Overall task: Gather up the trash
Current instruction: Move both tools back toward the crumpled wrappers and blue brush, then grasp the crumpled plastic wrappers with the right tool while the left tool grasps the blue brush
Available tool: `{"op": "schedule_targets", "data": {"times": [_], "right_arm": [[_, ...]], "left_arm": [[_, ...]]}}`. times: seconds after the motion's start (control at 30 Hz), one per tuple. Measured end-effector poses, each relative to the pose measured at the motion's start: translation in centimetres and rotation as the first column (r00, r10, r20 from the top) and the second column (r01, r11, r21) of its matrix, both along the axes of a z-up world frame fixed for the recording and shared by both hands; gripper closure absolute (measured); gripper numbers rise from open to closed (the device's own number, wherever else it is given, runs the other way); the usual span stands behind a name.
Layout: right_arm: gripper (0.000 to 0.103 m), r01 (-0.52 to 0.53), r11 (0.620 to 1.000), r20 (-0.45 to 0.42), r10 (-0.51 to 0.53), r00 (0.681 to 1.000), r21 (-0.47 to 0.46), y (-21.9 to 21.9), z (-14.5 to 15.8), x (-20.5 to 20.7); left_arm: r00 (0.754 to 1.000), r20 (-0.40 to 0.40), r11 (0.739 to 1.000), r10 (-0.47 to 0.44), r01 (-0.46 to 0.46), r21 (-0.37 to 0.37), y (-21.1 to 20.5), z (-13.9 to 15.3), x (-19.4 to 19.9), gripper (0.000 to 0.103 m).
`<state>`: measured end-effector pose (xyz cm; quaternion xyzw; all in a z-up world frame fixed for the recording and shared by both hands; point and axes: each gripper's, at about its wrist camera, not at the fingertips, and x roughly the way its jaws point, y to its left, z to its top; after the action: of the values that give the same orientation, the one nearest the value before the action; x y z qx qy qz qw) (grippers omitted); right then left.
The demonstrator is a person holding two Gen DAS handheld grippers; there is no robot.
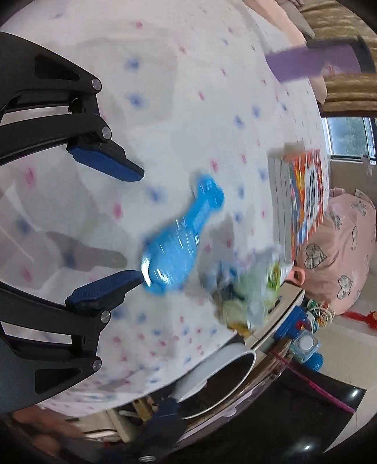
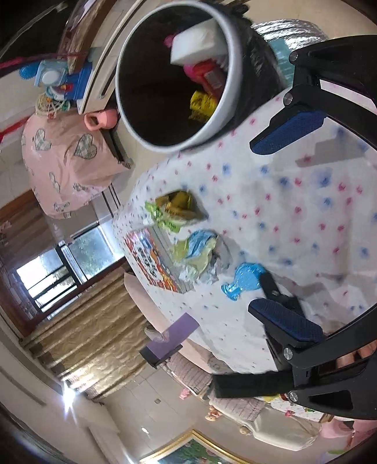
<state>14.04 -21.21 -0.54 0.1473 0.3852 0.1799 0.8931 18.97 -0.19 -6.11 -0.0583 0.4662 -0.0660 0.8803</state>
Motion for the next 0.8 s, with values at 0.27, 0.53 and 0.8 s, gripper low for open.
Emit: {"op": "schedule_targets", "data": {"times": [0.27, 0.53, 0.8], "right_arm": [[0.008, -0.087, 0.995, 0.032, 0.089, 0.996, -0.046, 4.5, -0.2, 4.1], [0.079, -0.119, 0.982, -0.011, 0.119, 0.993, -0.143, 7.5, -2.3, 9.0], [0.099, -0.05, 0.998, 0.03, 0.051, 0.998, -0.03, 2.6, -0.3, 5.2]], "left_arm": [[0.998, -0.039, 0.989, 0.052, -0.057, -0.136, 4.0, 0.2, -0.5, 0.037], [0.997, -0.063, 0.983, 0.052, -0.062, -0.173, 1.8, 0.5, 1.0, 0.029], [0.995, -0.066, 0.991, 0.076, -0.083, -0.103, -1.9, 0.3, 3.7, 0.026]]}}
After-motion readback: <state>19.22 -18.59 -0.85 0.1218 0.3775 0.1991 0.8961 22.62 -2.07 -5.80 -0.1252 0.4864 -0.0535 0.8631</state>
